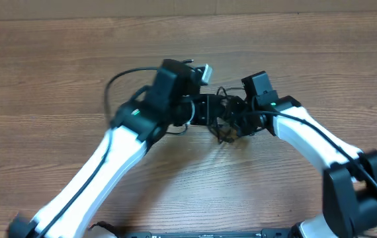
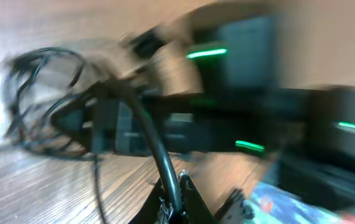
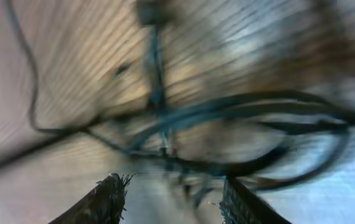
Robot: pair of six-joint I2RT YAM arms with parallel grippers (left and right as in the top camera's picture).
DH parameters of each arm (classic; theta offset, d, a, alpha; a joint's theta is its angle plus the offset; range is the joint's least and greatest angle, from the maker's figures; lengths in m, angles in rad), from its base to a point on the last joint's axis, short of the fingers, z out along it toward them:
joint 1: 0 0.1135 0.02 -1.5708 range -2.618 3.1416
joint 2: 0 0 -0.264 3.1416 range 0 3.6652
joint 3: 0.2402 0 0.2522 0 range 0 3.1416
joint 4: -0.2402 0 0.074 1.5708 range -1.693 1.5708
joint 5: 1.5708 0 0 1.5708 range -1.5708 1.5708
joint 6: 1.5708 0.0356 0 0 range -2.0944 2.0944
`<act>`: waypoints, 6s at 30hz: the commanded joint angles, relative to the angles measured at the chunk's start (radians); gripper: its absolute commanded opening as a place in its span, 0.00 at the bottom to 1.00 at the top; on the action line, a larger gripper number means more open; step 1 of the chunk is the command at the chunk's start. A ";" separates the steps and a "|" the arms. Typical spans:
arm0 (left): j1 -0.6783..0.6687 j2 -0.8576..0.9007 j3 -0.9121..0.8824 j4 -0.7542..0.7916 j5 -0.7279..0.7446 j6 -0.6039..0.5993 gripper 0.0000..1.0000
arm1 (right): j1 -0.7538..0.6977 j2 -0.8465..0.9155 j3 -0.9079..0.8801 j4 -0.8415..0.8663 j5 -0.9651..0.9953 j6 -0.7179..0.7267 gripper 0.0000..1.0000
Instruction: Untangle cables
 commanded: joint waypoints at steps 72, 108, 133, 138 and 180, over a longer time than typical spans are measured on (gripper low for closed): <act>0.708 -0.155 0.024 -0.392 0.032 0.217 0.34 | -0.567 -0.418 0.091 -0.642 -1.057 -1.439 0.04; 0.071 0.032 0.023 -0.231 -0.043 0.428 0.44 | -0.237 -0.413 0.088 -0.492 -0.849 -0.881 0.04; -0.006 0.032 0.023 -0.204 0.029 0.349 0.41 | -0.237 -0.413 0.088 -0.505 -0.710 -0.802 0.04; -0.049 0.033 0.016 -0.197 -0.016 0.358 0.39 | -0.237 -0.413 0.088 -0.505 -0.787 -0.803 0.04; 0.026 -0.078 -0.010 -0.203 -0.188 0.242 0.04 | -0.237 -0.413 0.076 -0.525 -0.130 -0.584 0.38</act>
